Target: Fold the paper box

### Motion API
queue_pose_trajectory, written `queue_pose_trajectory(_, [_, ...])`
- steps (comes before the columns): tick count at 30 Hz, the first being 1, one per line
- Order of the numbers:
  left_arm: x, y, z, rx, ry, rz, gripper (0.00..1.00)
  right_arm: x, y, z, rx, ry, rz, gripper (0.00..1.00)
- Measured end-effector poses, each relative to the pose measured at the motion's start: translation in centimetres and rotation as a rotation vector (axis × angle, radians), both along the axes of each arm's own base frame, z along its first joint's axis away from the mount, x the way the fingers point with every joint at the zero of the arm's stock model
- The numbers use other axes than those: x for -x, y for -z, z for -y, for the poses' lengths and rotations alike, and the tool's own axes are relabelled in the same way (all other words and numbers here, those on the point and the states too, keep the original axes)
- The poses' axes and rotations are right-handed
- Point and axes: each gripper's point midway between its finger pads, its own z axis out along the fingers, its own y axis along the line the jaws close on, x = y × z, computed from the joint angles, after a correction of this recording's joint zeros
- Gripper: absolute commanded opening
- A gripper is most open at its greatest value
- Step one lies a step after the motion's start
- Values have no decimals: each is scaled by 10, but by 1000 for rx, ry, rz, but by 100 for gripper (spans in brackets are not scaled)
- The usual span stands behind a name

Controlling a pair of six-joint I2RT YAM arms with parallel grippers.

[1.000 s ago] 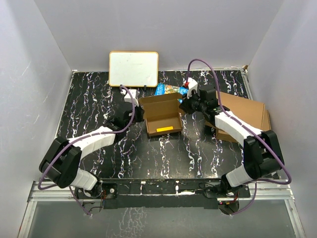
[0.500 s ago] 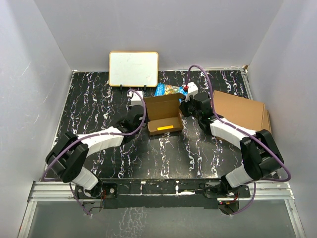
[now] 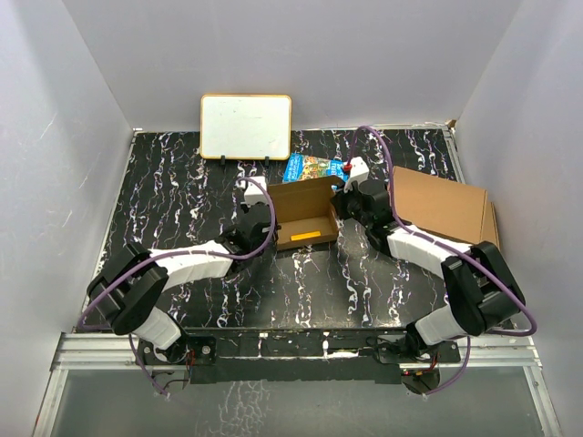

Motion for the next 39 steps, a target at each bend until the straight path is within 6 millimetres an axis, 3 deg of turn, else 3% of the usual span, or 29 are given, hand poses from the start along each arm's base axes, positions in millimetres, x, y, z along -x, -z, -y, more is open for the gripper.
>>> queue_pose_trajectory(18, [15,3,0,63,-118,-2,0,26,2,-3,4,-31,-13,12])
queue_pose_trajectory(39, [38,16,0,55,-82,-28,0,48,19,-5,-16,-36,-104,14])
